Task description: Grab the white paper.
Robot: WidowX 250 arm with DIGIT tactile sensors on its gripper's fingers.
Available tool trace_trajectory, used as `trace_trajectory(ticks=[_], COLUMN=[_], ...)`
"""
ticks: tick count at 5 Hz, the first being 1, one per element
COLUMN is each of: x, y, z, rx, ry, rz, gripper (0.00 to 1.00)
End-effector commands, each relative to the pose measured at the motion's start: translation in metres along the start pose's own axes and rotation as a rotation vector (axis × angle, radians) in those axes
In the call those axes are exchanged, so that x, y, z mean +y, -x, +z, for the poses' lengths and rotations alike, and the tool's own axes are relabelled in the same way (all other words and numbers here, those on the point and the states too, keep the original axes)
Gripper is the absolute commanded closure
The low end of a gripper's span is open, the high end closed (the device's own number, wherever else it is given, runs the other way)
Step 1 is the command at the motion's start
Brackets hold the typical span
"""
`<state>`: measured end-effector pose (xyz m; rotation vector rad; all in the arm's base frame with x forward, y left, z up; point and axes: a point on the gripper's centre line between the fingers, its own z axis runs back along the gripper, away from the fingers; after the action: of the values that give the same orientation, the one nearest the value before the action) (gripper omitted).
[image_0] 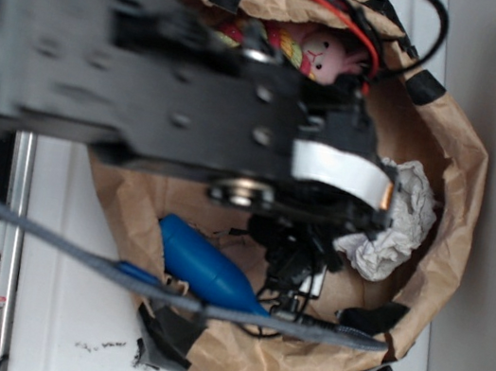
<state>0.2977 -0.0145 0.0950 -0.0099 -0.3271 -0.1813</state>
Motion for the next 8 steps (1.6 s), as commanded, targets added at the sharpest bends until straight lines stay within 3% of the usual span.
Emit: trace_trajectory(ticks=[1,2,3,4,5,6,7,8], x=[-0.013,-0.024,-0.018,-0.008,-0.006,0.000,0.017,0.020], y=[-0.039,-0.040,-0.032,-0.028,-0.027,-0.030,-0.017,-0.009], z=[-0.040,-0.052,-0.071,-0.080,-0.072,-0.034,0.023,0.078], rx=[-0.009,0.007,0.075,0.129,0.121,0.126,0.085,0.079], ry=[-0.027,-0.086,-0.101,-0.077,-0.044,-0.069,-0.114,-0.113], rz=[-0.051,-0.076,0.000,0.061,0.048,0.030,0.077,0.096], gripper=[0.00,0.00,1.00,1.00,1.00,1.00,1.00,1.00])
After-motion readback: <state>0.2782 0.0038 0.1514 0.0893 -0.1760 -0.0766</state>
